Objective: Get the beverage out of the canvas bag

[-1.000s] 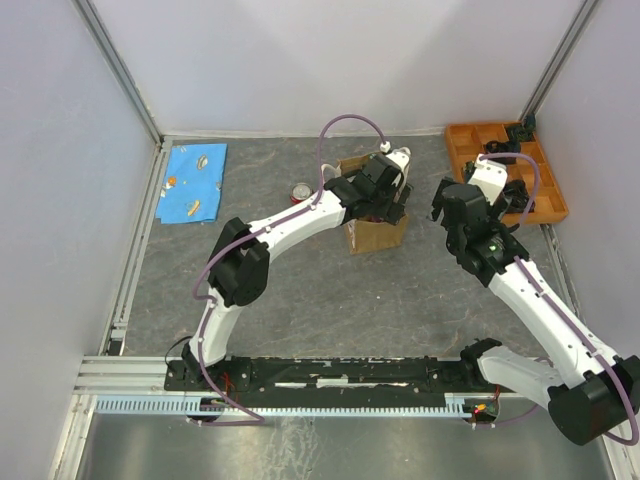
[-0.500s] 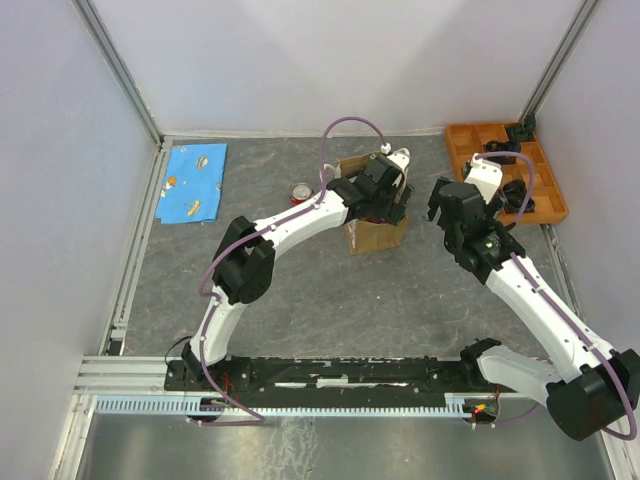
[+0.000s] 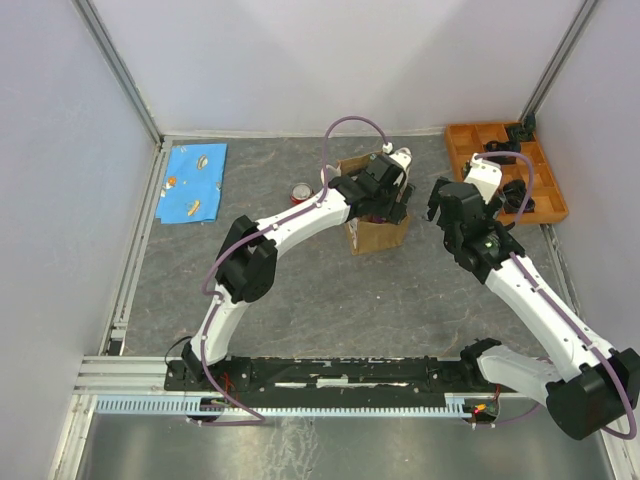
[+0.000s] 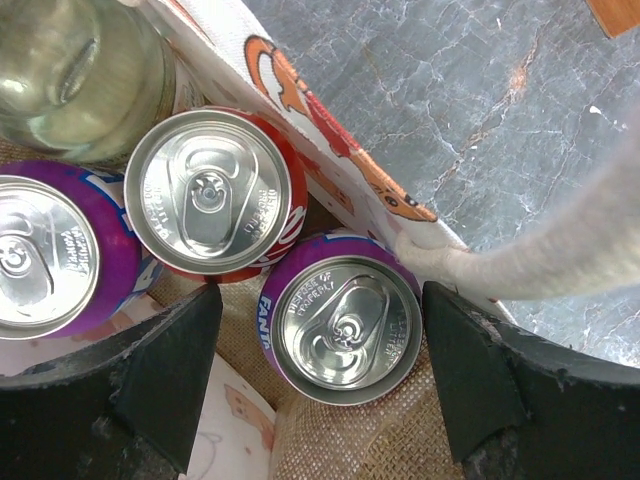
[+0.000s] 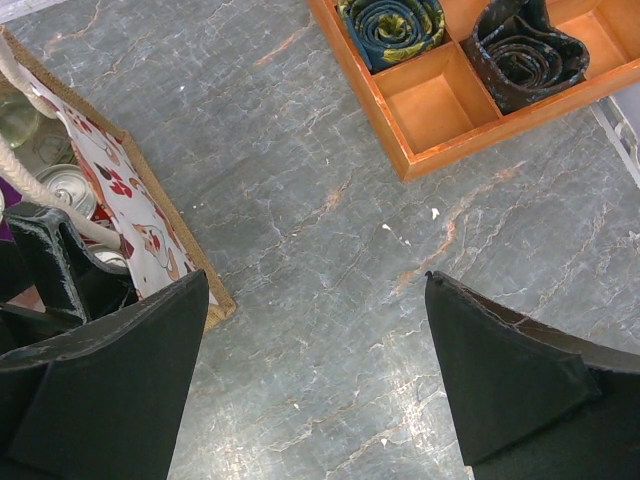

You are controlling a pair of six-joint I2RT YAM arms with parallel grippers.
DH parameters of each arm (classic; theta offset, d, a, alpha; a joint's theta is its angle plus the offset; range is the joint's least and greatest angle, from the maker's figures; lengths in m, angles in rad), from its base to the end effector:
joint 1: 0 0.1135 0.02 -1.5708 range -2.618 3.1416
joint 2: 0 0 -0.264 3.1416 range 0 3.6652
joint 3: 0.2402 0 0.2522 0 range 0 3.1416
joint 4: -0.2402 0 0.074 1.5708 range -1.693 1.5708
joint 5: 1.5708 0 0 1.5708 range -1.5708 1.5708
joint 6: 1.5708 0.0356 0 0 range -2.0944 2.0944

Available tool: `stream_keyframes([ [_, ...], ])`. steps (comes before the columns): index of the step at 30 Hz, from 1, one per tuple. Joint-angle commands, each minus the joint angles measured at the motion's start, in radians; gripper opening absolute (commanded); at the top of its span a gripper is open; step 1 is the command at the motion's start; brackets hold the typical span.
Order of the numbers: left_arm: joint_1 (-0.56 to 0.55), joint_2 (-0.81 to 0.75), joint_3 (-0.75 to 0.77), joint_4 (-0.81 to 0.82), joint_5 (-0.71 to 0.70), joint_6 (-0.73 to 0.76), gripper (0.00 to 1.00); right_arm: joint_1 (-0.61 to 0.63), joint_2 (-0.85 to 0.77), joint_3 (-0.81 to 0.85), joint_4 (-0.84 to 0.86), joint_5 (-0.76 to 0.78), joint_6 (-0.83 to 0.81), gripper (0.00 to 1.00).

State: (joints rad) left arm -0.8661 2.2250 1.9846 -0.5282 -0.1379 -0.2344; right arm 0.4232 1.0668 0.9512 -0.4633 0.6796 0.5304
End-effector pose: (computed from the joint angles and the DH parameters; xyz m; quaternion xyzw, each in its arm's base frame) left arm 0.3350 -0.3864 0.2470 0.2597 0.8814 -0.1496 0.3652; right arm 0.2170 0.0732 0.3204 0.2028 0.8195 -0.0545 0.5332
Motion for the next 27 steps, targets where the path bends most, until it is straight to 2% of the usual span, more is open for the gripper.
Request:
stream_keyframes([
  [1, -0.019, 0.022, -0.049, -0.042, 0.058, 0.004, 0.86, -0.002, 0.003, 0.038, 0.029, 0.007, 0.006, 0.97],
  [11, -0.019, 0.029, -0.104, -0.059, 0.070, 0.013, 0.74, -0.001, 0.016, 0.040, 0.037, 0.000, 0.013, 0.97],
  [19, -0.019, 0.030, -0.124, -0.091, 0.095, 0.044, 0.41, -0.001, 0.006, 0.026, 0.035, 0.010, 0.023, 0.97],
  [21, -0.020, 0.020, -0.133, -0.086, 0.119, 0.064, 0.26, -0.002, 0.005, 0.026, 0.036, 0.013, 0.023, 0.97],
  [23, -0.018, 0.012, -0.134, -0.086, 0.127, 0.084, 0.05, -0.002, 0.006, 0.026, 0.039, 0.012, 0.025, 0.97],
  [27, -0.018, -0.019, -0.095, -0.102, 0.120, 0.155, 0.03, -0.002, 0.007, 0.028, 0.044, 0.012, 0.035, 0.97],
])
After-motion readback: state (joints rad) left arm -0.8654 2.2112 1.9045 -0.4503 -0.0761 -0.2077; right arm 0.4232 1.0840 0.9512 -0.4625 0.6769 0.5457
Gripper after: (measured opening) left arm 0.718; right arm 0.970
